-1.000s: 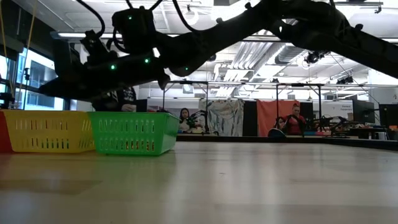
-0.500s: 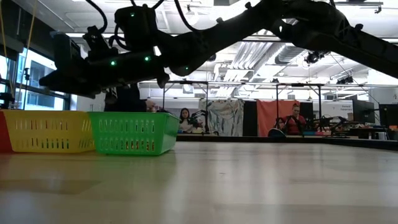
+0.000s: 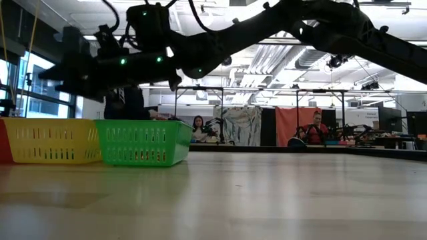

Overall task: Sort Halloween decoration
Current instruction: Put the white skull toy into the red bin

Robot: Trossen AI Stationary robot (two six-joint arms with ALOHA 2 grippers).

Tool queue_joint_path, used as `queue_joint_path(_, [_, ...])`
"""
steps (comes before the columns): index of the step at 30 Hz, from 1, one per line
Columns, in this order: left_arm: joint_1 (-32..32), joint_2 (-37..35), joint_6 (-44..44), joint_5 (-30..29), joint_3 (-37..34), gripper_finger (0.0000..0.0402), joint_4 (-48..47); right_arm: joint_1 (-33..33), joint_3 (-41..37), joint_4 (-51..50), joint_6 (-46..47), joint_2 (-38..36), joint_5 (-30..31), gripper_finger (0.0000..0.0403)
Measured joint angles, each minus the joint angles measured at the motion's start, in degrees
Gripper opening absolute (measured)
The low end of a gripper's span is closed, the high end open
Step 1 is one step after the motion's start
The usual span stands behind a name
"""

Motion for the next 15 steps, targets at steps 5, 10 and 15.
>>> queue_joint_path(5, [0.0, 0.0, 0.0, 0.0, 0.0, 0.0159, 0.0, -2.6, 3.1, -0.7, 6.3, -0.3, -8.7, 0.0185])
queue_joint_path(10, [0.0, 0.0, 0.0, 0.0, 0.0, 0.0159, 0.0, -5.1, 5.7, -2.5, 10.0, -0.3, -13.5, 0.0185])
queue_joint_path(15, [0.0, 0.0, 0.0, 0.0, 0.0, 0.0158, 0.0, -6.5, 5.6, -6.1, 11.8, -1.3, -15.9, 0.0166])
